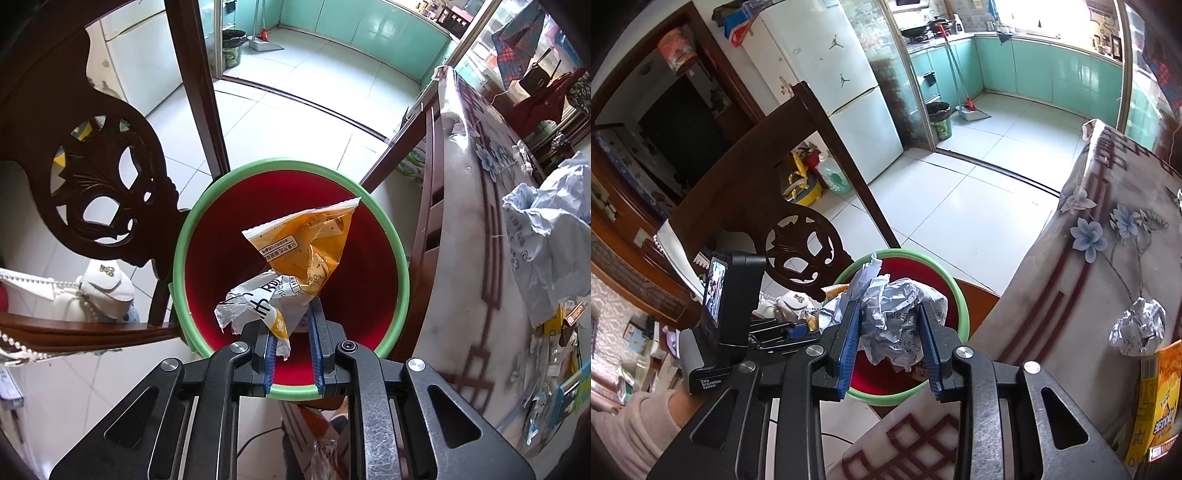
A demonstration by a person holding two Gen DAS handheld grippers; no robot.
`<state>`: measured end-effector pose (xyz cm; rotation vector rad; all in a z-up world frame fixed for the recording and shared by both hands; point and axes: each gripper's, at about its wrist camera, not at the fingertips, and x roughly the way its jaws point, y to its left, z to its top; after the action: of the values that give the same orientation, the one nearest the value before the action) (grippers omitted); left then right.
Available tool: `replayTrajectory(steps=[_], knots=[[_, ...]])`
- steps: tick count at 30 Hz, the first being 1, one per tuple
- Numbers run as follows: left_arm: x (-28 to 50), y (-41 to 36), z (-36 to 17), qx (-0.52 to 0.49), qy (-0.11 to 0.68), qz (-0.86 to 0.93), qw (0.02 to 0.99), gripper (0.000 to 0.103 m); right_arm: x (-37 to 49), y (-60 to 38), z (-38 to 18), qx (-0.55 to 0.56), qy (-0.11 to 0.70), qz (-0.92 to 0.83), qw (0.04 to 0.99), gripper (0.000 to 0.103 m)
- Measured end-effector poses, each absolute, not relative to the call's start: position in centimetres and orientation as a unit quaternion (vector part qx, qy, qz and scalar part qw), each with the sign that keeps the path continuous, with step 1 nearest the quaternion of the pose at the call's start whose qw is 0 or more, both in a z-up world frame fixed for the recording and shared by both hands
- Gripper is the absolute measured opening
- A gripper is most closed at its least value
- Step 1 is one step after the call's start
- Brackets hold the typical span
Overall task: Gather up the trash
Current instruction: 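Open both tools to drop the wrapper and paper into the bucket, then grasp the blue-white snack packet with the left tool while the right tool grasps crumpled brown paper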
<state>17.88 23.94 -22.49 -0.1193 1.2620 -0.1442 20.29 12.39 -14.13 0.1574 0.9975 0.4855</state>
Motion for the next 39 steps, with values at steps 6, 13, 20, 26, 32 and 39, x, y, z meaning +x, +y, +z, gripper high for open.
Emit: replayTrajectory(steps=[6,13,20,26,32,39], knots=[[17.8,23.7,-22.0,-0.039,0.58,-0.059,0.811,0.015,20.6,12.2,-14.5,0.078,0.469,0.233,0.849,0.029],[17.6,23.6,-21.6,-0.032,0.572,-0.045,0.818,0.038,20.8,12.1,-14.9,0.091,0.462,0.23,0.852,0.039],[16.8,23.3,-19.8,-0.016,0.547,-0.033,0.836,0.061,19.8,10.8,-14.2,0.097,0.46,0.221,0.855,0.044],[15.7,22.3,-18.4,-0.009,0.534,-0.037,0.845,0.061,17.3,8.1,-12.3,0.088,0.443,0.21,0.867,0.044],[13.9,20.2,-17.3,-0.007,0.526,-0.049,0.849,0.061,13.1,2.4,-11.0,0.09,0.441,0.182,0.874,0.044],[11.0,15.9,-17.3,0.011,0.53,-0.077,0.844,0.061,6.3,-7.6,-11.1,0.106,0.467,0.109,0.871,0.044]])
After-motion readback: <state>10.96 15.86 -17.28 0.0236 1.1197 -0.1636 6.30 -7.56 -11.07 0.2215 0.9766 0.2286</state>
